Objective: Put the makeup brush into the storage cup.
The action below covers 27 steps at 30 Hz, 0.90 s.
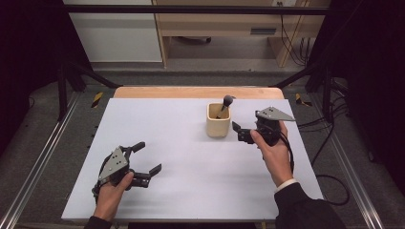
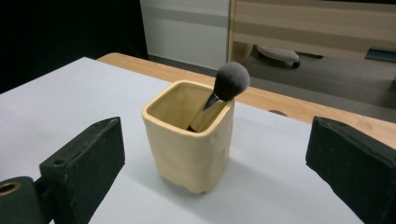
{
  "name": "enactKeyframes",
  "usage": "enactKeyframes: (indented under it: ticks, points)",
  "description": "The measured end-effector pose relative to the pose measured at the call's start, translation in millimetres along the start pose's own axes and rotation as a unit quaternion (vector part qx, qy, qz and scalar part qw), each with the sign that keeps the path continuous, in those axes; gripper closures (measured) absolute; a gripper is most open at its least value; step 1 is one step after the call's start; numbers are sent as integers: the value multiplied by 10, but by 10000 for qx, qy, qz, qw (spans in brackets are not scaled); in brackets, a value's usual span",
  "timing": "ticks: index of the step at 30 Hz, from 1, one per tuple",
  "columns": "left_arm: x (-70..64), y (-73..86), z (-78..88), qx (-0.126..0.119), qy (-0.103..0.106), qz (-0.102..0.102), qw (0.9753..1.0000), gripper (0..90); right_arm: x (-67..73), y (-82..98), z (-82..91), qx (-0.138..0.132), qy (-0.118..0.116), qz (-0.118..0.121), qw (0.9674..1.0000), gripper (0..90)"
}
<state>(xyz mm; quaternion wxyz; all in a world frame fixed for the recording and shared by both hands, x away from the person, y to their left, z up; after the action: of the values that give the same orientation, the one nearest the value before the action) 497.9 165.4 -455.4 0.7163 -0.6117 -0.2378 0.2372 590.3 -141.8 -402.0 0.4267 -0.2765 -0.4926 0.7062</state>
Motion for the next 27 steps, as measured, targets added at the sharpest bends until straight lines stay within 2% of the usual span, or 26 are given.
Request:
enactKeyframes:
  ticks: [4, 10, 27]
  points:
    - [-9, 8, -8, 27, 6, -21, 10000, 15, -32, 70, 32, 71, -30, -76, 9999, 44]
    - [-5, 15, -9, 45, -13, -29, 10000, 16, -66, 121, 72, 96, -43, -63, 9999, 45]
    - [5, 19, 1, 77, -42, -66, 9999, 15, -209, 307, 274, 104, 69, -99, 9999, 44]
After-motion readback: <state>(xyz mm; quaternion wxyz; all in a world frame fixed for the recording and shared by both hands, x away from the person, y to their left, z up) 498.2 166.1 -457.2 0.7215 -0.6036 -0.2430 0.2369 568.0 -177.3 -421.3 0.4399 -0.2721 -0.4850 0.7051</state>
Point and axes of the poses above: each handheld gripper's, and its own axes: z roughly backward along the jaws, y roughly out of its underside, x roughly to its left, the point moved 10 cm from there along -z, roughly forward along the jaws, and after that the axes turned 1 degree about x, right-handed, at the moved point
